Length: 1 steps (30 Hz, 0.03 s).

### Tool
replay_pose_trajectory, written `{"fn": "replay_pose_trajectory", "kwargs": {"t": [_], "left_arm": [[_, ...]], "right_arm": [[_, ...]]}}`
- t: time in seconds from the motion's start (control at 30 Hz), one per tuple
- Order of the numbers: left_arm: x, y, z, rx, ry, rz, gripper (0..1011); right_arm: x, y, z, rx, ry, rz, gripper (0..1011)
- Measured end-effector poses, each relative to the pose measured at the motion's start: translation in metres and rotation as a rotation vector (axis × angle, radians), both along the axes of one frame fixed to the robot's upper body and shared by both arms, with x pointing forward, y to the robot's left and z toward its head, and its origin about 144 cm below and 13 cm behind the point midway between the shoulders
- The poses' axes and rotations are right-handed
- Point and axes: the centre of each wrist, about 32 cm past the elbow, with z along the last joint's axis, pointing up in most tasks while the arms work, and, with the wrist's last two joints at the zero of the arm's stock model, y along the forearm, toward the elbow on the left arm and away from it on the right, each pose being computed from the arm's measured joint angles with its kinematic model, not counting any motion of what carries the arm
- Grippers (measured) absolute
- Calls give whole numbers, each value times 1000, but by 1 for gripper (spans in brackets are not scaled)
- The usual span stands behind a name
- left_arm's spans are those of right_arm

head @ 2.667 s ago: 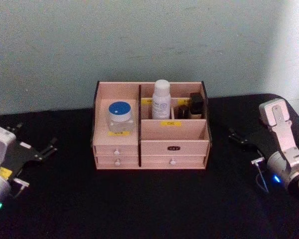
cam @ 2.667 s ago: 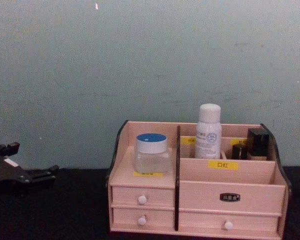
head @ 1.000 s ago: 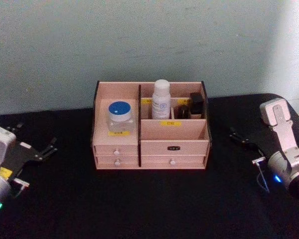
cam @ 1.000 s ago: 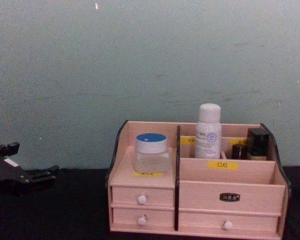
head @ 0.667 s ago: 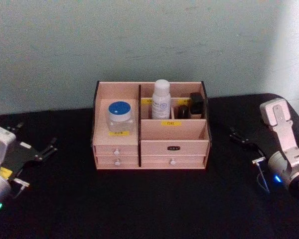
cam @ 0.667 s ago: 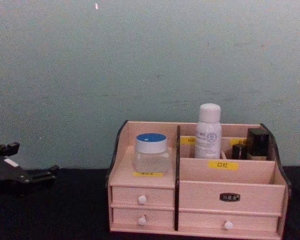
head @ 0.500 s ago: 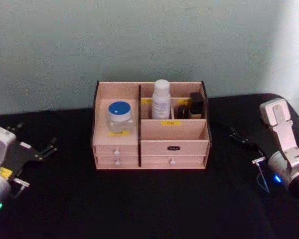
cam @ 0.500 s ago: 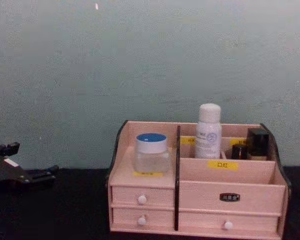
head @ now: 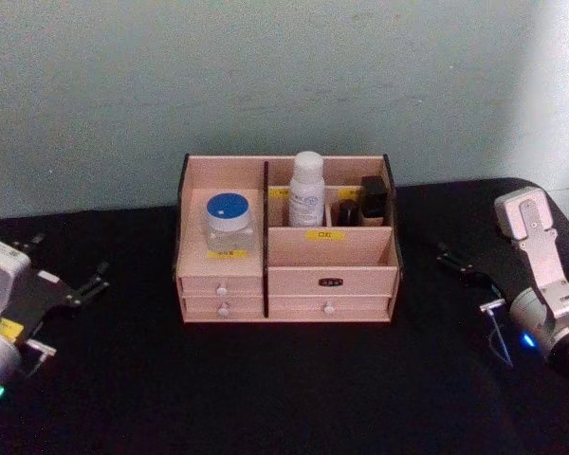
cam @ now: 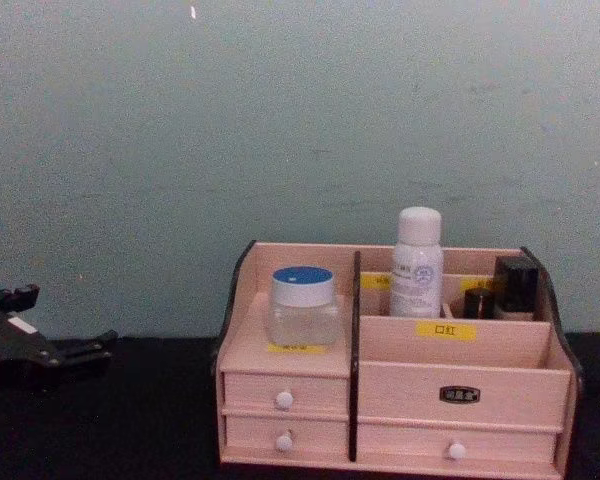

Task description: Pick up the facial cleanser and watermelon frost from the table and place them into the tiered storage box.

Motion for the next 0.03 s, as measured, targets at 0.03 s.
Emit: {"fn": "replay_pose_trajectory", "kwargs": {"t": [0.03], "left_arm": [[0,0,0,0,0,0,1001]], "right_arm": [[0,0,0,0,0,0,1002]]}}
